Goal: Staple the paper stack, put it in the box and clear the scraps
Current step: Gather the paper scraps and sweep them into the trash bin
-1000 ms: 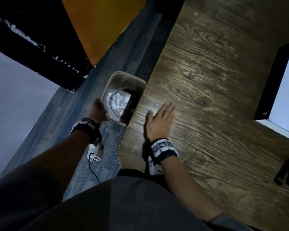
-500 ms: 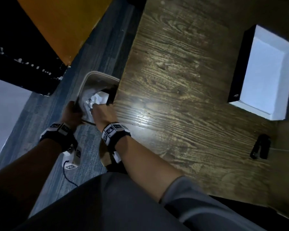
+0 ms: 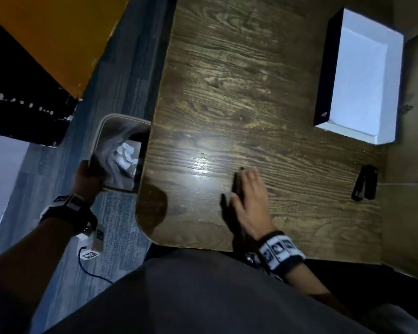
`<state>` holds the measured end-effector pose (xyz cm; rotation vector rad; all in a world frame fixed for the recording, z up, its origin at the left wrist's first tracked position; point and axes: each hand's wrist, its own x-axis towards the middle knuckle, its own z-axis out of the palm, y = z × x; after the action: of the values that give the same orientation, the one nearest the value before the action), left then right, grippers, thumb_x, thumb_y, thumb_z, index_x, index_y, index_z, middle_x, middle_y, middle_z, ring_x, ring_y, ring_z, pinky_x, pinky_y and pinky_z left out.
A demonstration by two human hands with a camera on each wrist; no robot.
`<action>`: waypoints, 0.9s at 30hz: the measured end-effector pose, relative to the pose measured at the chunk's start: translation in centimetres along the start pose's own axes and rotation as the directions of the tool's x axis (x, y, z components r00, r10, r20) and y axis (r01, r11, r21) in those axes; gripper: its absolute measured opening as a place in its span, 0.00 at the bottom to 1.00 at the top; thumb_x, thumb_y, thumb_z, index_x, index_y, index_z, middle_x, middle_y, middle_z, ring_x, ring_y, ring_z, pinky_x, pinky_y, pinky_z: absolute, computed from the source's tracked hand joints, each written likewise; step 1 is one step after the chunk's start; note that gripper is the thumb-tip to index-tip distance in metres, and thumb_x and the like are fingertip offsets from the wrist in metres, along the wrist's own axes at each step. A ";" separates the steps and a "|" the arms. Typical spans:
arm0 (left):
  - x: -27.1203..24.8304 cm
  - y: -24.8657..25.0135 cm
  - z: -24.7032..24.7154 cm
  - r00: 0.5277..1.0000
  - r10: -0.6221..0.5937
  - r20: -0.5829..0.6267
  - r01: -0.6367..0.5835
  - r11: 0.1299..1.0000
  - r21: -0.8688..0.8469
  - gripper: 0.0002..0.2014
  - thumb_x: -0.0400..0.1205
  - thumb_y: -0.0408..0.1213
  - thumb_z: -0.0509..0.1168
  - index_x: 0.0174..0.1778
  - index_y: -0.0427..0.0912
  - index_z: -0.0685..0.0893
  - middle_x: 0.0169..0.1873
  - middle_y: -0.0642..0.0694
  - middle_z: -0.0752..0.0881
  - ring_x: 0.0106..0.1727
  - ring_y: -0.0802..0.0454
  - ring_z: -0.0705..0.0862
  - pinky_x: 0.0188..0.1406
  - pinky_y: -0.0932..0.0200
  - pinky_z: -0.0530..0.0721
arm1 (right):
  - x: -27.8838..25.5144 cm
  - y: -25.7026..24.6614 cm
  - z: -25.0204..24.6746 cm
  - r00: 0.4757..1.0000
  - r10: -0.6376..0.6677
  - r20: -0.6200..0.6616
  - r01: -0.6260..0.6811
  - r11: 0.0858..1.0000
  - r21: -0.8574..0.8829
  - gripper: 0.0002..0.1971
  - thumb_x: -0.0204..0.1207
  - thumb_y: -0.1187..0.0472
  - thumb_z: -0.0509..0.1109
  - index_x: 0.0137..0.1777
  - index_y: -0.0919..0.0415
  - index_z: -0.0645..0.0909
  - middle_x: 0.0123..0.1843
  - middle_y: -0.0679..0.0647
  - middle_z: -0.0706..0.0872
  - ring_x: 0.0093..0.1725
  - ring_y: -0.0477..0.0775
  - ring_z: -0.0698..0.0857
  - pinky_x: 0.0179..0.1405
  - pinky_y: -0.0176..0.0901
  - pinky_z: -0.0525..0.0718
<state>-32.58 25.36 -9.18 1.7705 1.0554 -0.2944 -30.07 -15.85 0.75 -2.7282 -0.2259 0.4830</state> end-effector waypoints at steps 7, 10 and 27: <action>-1.4 -1.3 -0.1 0.996 -0.041 0.077 0.051 0.991 -0.122 0.13 0.78 0.19 0.68 0.56 0.33 0.78 0.45 0.32 0.83 0.39 0.44 0.84 0.19 0.62 0.86 | -6.3 8.4 1.4 0.848 0.530 -0.022 -0.530 0.848 -0.016 0.34 0.86 0.52 0.52 0.84 0.71 0.45 0.86 0.64 0.43 0.86 0.62 0.40 0.85 0.51 0.41; -2.2 -1.2 0.0 0.996 -0.044 0.072 0.053 0.989 -0.136 0.13 0.79 0.15 0.65 0.46 0.39 0.76 0.39 0.40 0.79 0.35 0.47 0.79 0.16 0.68 0.83 | -5.5 5.6 3.5 0.867 0.499 -0.011 -0.499 0.867 -0.016 0.36 0.84 0.48 0.46 0.83 0.73 0.44 0.86 0.67 0.42 0.85 0.63 0.38 0.85 0.54 0.41; -4.3 -2.1 0.3 0.998 -0.025 0.053 0.033 0.987 -0.159 0.10 0.82 0.20 0.65 0.45 0.41 0.78 0.38 0.41 0.81 0.38 0.44 0.84 0.17 0.70 0.83 | 3.9 -20.2 11.7 0.934 -0.286 0.214 0.287 0.958 0.030 0.34 0.83 0.54 0.52 0.84 0.69 0.47 0.86 0.65 0.46 0.85 0.64 0.41 0.85 0.57 0.43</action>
<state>-36.60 23.10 -7.99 1.5981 1.0402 -0.2642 -32.49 7.35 -3.12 -2.5807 -0.6709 0.6920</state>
